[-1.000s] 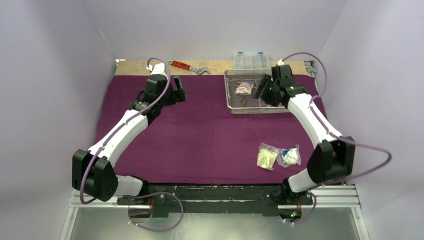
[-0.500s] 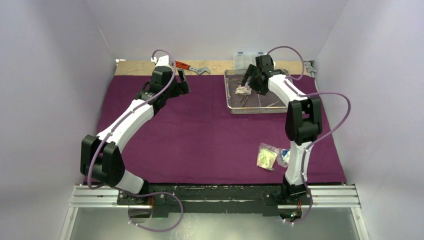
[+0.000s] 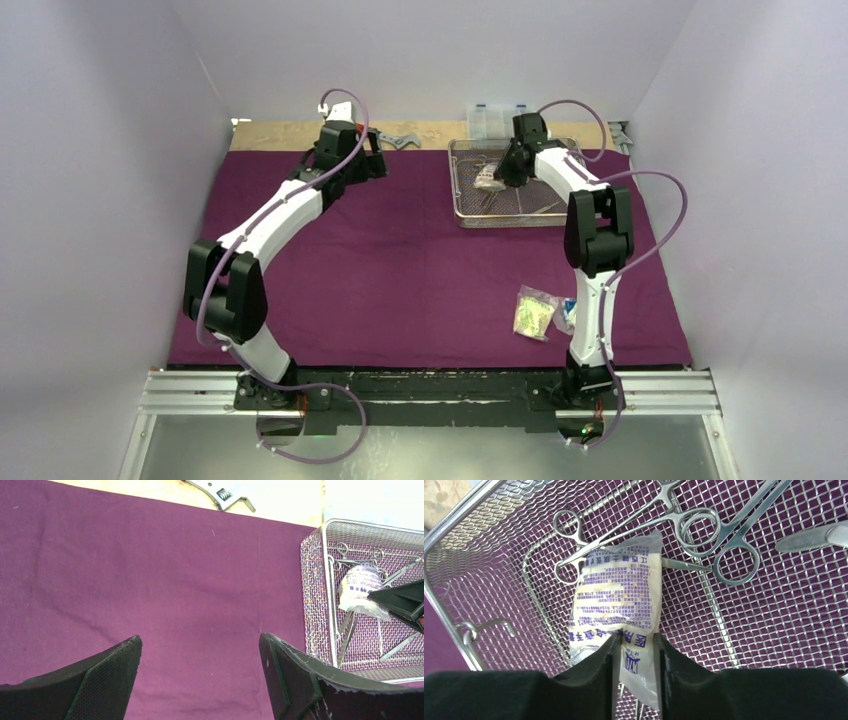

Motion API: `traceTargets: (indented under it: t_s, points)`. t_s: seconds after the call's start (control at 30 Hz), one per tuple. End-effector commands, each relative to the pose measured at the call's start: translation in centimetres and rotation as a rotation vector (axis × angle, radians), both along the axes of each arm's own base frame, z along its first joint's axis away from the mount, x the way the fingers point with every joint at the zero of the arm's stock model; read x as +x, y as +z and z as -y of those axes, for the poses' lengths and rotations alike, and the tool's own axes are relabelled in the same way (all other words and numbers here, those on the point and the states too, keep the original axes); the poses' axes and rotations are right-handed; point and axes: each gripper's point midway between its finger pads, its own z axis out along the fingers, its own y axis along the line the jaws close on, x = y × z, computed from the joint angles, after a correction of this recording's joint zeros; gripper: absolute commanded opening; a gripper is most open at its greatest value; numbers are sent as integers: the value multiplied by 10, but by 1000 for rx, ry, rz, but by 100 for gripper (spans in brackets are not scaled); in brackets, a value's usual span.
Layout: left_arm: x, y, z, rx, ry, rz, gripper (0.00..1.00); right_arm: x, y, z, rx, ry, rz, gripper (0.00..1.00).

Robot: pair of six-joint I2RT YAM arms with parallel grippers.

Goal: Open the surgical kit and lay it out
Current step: Pick up the medical item from the container.

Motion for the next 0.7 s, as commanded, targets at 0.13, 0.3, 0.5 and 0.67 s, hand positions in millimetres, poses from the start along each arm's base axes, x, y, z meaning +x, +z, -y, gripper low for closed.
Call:
traceTargets:
  t_s: [0.13,0.3,0.5,0.67]
  points:
    - [16,28,2,11,-1,82,86,18,29,-9,44,38,80,0]
    - [12,30,0,17,-1,82,86,20,72,-9,35,70,165,0]
    - [5,34,-2,10,-6,88,86,-8,137,-16,75,151,258,0]
    - [-4,33,0,-14,-23,82,86,-65,151,-21,109,247,232,0]
